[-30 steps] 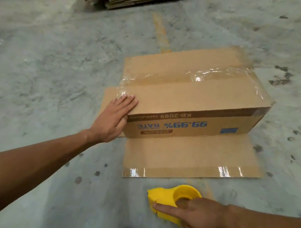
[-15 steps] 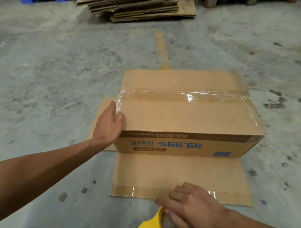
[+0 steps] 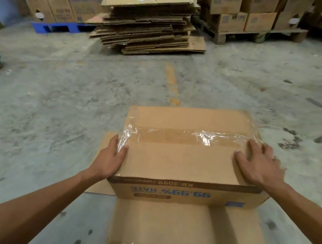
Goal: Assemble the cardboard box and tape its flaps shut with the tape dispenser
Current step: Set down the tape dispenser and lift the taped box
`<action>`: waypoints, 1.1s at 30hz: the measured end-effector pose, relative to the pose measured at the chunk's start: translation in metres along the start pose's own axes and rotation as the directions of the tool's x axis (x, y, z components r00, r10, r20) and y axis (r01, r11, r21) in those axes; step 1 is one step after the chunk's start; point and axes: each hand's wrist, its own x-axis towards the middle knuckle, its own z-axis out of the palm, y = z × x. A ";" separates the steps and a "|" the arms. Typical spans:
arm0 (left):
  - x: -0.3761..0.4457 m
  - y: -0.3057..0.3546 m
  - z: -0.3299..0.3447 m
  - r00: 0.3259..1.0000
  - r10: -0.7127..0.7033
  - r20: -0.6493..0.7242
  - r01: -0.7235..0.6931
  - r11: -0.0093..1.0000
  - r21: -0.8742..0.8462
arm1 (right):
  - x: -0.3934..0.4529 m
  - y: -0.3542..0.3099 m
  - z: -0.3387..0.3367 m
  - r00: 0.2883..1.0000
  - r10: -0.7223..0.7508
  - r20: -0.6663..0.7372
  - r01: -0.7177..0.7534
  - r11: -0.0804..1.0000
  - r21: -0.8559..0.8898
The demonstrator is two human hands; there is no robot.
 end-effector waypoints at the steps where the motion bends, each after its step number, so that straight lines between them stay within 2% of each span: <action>1: 0.002 -0.002 -0.005 1.000 0.006 -0.002 -0.006 0.999 0.036 | -0.002 0.000 -0.002 1.000 -0.006 0.010 0.006 1.000 0.017; 6: 0.030 0.010 -0.029 0.996 0.086 0.004 -0.085 0.985 0.152 | 0.009 0.005 -0.014 0.995 -0.007 0.096 -0.007 0.990 0.142; 9: 0.050 0.027 -0.028 0.997 0.057 0.056 -0.065 0.987 0.144 | 0.031 0.001 -0.024 0.990 -0.053 0.134 0.023 0.976 0.216; 13: 0.059 0.027 -0.016 0.995 -0.070 0.064 0.069 0.997 0.026 | 0.044 -0.009 -0.021 0.972 -0.067 0.224 -0.031 0.913 0.406; 15: 0.062 0.020 -0.014 0.994 -0.093 0.057 0.096 0.994 -0.053 | 0.047 -0.005 -0.013 0.982 -0.047 0.182 -0.038 0.898 0.438; 18: 0.060 0.020 -0.016 0.993 -0.082 0.088 0.096 0.980 -0.172 | 0.046 -0.005 -0.012 0.985 -0.005 0.173 -0.090 0.839 0.536; 21: 0.055 0.025 -0.016 0.997 -0.056 0.046 0.064 0.974 -0.215 | 0.044 -0.004 -0.016 0.981 0.008 0.193 -0.125 0.786 0.605; 25: 0.050 0.028 -0.030 0.996 0.020 -0.085 -0.036 0.981 -0.192 | 0.038 -0.009 -0.029 0.996 -0.069 0.050 0.022 0.778 0.627; 28: 0.058 0.042 -0.051 0.969 0.102 -0.225 -0.148 0.969 -0.198 | 0.043 -0.018 -0.052 0.987 -0.099 -0.126 0.157 0.753 0.639; 30: 0.059 0.058 -0.066 0.909 0.167 -0.382 -0.254 0.948 -0.190 | 0.045 -0.028 -0.069 0.953 -0.135 -0.271 0.286 0.698 0.657; 33: 0.054 0.082 -0.086 0.783 0.229 -0.578 -0.404 0.894 -0.192 | 0.041 -0.044 -0.091 0.864 -0.150 -0.481 0.471 0.577 0.667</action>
